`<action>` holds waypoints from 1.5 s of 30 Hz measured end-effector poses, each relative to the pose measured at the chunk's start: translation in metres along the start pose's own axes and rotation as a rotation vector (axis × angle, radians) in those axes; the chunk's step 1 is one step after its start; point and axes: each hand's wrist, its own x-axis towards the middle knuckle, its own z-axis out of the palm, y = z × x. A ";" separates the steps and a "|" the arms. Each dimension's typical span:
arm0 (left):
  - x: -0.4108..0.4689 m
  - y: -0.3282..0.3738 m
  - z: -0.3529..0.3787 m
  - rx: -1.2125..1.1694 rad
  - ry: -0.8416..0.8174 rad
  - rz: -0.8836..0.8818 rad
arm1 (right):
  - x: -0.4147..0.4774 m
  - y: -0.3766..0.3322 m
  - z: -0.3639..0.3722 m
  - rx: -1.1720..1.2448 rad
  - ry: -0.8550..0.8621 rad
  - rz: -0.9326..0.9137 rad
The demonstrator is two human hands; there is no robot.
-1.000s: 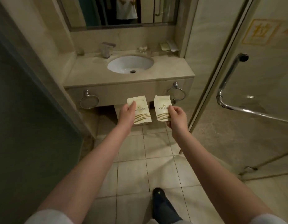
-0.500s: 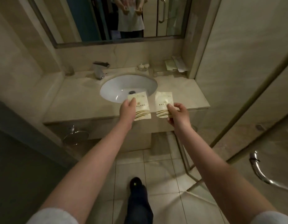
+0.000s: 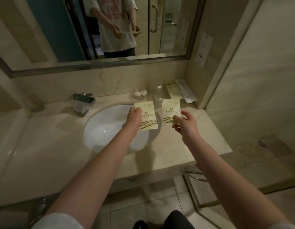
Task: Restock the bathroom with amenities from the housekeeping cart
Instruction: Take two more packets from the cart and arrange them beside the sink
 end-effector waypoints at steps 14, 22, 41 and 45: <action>0.196 0.045 0.078 0.077 0.072 -0.090 | 0.242 -0.016 0.025 -0.106 -0.014 0.144; 0.286 0.052 0.108 0.221 0.116 -0.140 | 0.341 -0.013 0.044 -0.325 0.023 0.115; 0.369 0.026 0.120 0.549 0.208 -0.042 | 0.402 0.003 0.076 -1.218 -0.045 -0.230; 0.354 0.018 0.113 0.667 0.023 0.072 | 0.398 0.006 0.068 -1.323 -0.141 -0.341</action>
